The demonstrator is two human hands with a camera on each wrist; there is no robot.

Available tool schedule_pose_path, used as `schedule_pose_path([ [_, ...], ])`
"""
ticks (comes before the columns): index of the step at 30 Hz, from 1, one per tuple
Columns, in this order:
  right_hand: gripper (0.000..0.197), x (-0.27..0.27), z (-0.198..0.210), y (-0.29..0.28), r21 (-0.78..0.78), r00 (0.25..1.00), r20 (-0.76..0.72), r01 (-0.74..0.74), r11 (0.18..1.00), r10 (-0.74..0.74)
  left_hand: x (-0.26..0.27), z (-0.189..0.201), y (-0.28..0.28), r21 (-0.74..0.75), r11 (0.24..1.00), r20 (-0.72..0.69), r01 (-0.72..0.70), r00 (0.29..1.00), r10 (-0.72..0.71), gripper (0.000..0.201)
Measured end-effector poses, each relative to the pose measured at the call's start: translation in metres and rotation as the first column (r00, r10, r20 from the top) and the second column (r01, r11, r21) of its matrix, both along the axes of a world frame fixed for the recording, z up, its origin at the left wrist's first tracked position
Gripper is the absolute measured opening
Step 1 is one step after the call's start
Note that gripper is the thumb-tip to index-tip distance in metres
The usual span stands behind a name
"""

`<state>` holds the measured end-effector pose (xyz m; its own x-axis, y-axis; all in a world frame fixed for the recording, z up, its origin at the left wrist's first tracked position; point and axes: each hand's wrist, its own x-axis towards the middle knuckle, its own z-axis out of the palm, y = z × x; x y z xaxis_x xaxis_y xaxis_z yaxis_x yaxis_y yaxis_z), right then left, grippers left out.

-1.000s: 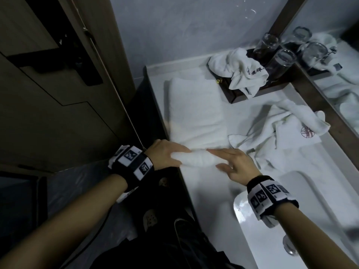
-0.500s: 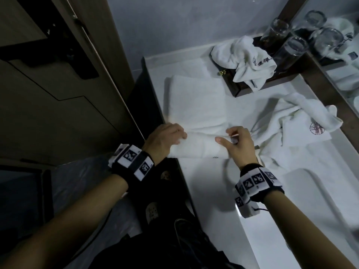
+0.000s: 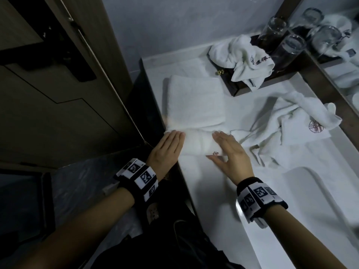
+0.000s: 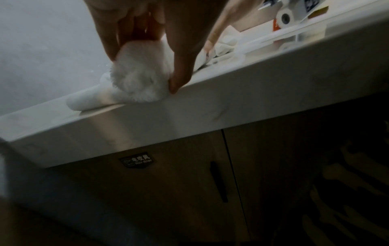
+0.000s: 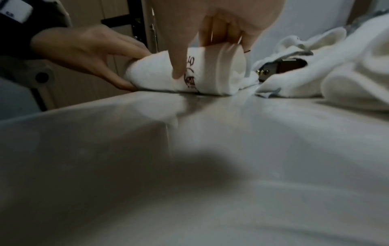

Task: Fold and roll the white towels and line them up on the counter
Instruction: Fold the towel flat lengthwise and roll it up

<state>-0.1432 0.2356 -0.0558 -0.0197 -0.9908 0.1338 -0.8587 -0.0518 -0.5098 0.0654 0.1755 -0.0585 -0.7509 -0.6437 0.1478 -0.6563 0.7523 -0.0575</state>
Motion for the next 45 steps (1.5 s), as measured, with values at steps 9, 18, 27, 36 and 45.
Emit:
schedule_pose_path([
  [9, 0.059, -0.011, 0.005, -0.006, 0.142, 0.997, 0.047, 0.056, 0.988, -0.063, 0.004, 0.029, -0.013, 0.500, 0.863, -0.069, -0.075, 0.990, 0.126, 0.065],
  [18, 0.052, -0.031, 0.019, -0.007, 0.465, 0.911, 0.379, -0.036, 0.885, -0.162, 0.033, 0.034, -0.023, 0.857, 0.506, -0.117, -0.095, 0.921, 0.372, 0.060],
  [27, 0.046, -0.011, 0.006, -0.044, 0.417, 0.747, 0.452, 0.307, 0.856, -0.488, 0.022, 0.031, -0.047, 0.656, 0.754, -0.415, -0.037, 0.817, 0.400, 0.039],
  [36, 0.028, 0.012, 0.020, -0.041, -0.166, 0.965, -0.056, 0.243, 0.956, -0.255, 0.019, 0.027, -0.006, 0.066, 0.997, -0.204, 0.027, 0.979, -0.013, 0.025],
  [45, 0.060, 0.009, 0.004, -0.020, -0.055, 0.974, -0.224, -0.052, 0.997, 0.039, 0.006, 0.020, -0.013, 0.043, 0.995, 0.015, -0.086, 0.996, 0.086, 0.032],
])
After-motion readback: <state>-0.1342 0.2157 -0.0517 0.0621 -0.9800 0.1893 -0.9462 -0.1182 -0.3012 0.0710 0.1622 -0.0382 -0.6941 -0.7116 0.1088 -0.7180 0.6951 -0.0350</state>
